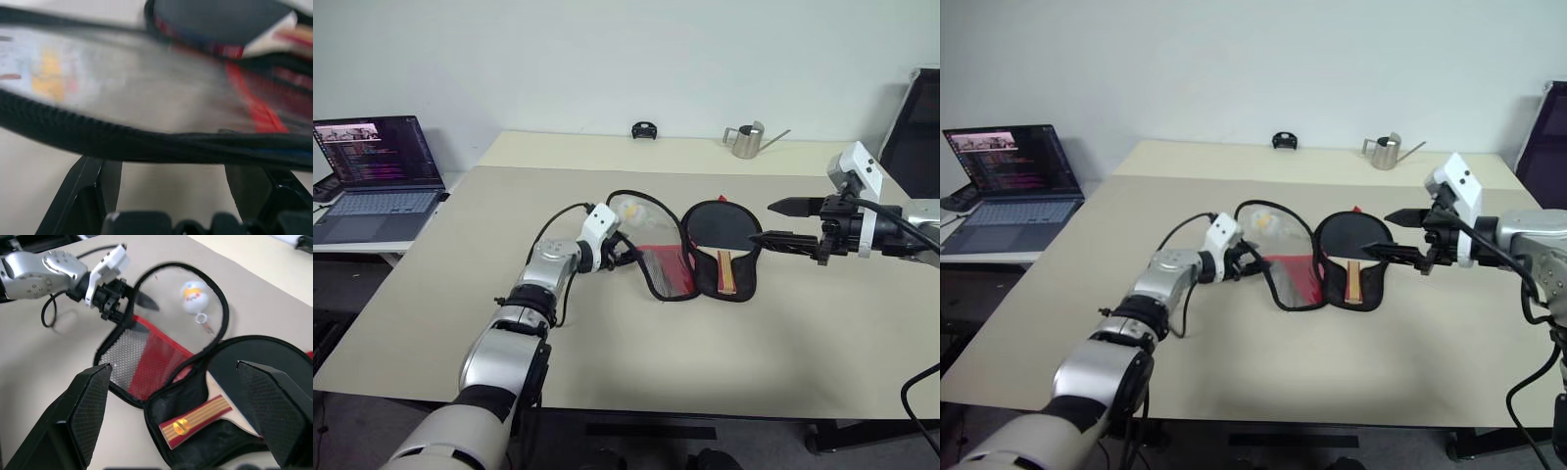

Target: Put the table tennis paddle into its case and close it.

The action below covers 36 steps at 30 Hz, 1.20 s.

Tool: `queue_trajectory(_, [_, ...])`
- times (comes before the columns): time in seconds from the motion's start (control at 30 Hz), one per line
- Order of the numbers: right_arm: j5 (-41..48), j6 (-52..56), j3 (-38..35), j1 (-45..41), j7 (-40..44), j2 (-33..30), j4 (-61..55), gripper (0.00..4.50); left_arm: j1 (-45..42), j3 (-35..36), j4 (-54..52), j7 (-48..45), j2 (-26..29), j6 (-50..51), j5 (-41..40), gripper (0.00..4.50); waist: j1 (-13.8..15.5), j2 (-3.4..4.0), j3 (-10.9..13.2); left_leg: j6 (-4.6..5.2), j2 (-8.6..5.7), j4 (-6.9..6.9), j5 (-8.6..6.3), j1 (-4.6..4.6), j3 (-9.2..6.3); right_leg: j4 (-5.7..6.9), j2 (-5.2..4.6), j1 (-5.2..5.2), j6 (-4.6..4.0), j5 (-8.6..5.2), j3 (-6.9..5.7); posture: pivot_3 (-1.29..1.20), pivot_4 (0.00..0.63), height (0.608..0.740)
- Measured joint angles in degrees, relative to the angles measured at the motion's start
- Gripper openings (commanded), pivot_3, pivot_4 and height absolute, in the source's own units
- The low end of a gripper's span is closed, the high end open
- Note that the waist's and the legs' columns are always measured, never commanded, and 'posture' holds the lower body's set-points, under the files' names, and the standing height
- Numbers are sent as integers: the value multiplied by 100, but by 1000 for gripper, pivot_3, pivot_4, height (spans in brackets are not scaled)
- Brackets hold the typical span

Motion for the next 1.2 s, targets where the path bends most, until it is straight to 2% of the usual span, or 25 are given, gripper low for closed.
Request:
queue_trajectory(0.43, [426, 646, -1036, 718, -599, -262, -764, 4460, -1136, 9, 997, 422, -1384, -294, 270, 3263, 37, -13, 8, 2, -2, 1, -1, -5, -1, -2, 0, 0, 0, 0, -1, 0, 150, 740])
queue_trajectory(0.63, [615, 925, -1442, 1054, -963, -269, -1010, 4460, -1280, 26, 1123, 704, -1715, -362, 371, 3263, -15, -14, 8, 2, 1, 0, -1, 2, 5, 7, 3, 0, 1, 0, 7, 0, 150, 740])
queue_trajectory(0.8, [616, 960, -1518, 1103, -1449, 84, -980, 4460, -1299, 182, 1122, 776, -1538, -398, 369, 3263, -70, -16, 9, 2, 2, 0, -1, 6, 7, 10, 4, 0, 1, 1, 11, 0, 150, 740])
queue_trajectory(0.97, [578, 903, -1294, 1068, -1917, 635, -839, 4460, -1277, 462, 1078, 567, -968, -523, 337, 3263, -101, -16, 9, 1, 3, -1, 0, 8, 7, 11, 5, 0, 1, 0, 9, 0, 150, 740])
queue_trajectory(1.07, [429, 742, -975, 1000, -2059, 965, -645, 4460, -950, 596, 667, -90, -570, -628, 119, 3263, -118, -16, 8, -2, 3, -1, 2, 9, 11, 9, 5, 0, 1, 1, 13, 0, 150, 740])
queue_trajectory(1.2, [-73, 376, -347, 920, -2288, 1405, 51, 4460, 100, 711, -626, -1250, 114, -349, -339, 3263, -184, -14, 7, -19, 6, -3, 11, 11, 11, 11, 6, -2, 0, 0, 16, 0, 150, 740])
